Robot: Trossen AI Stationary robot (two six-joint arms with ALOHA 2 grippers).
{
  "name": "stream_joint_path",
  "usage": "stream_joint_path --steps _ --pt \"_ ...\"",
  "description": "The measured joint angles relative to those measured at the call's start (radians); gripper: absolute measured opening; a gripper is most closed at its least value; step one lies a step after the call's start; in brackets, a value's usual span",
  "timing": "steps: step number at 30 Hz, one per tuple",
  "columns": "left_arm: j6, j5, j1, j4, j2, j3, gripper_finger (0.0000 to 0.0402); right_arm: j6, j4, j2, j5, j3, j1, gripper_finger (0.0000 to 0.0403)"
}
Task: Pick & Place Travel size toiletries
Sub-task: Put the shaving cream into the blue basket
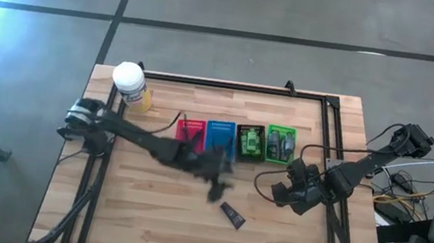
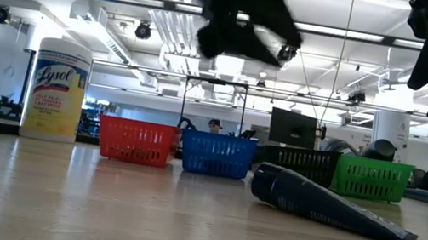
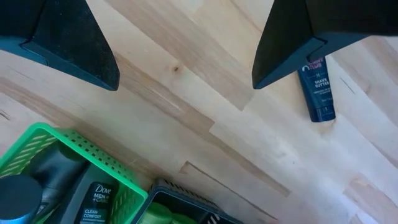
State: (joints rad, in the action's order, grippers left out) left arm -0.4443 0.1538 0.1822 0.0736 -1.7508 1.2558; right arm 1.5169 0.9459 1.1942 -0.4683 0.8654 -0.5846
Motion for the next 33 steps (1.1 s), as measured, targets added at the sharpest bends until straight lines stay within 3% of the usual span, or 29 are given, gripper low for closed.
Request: stream_joint_path --steps 2,5,11,16,28,33 --pt "0.231 -0.039 0.053 -0.002 -0.002 0.014 0.0236 -0.005 0.0 0.0 0.003 0.0 0.0 0.0363" --pt "0.388 -0.046 0.105 0.005 -0.024 0.027 0.0234 -0.015 0.0 0.0 0.031 0.0 0.0 0.0364" --pt "0.467 -0.053 0.106 0.012 -0.104 0.025 0.0234 -0.028 0.0 -0.001 0.107 0.0 -0.007 0.0363" --pt "0.557 -0.152 0.105 0.042 -0.184 0.067 0.0234 -0.027 -0.001 -0.002 0.139 0.001 -0.015 0.0364" --pt "0.649 -0.178 0.086 0.455 -0.425 0.438 0.0234 -0.022 -0.002 -0.002 0.159 0.01 -0.015 0.0363" --pt "0.655 -0.212 0.077 0.577 -0.494 0.52 0.0234 -0.014 -0.002 -0.002 0.159 0.01 -0.016 0.0364"
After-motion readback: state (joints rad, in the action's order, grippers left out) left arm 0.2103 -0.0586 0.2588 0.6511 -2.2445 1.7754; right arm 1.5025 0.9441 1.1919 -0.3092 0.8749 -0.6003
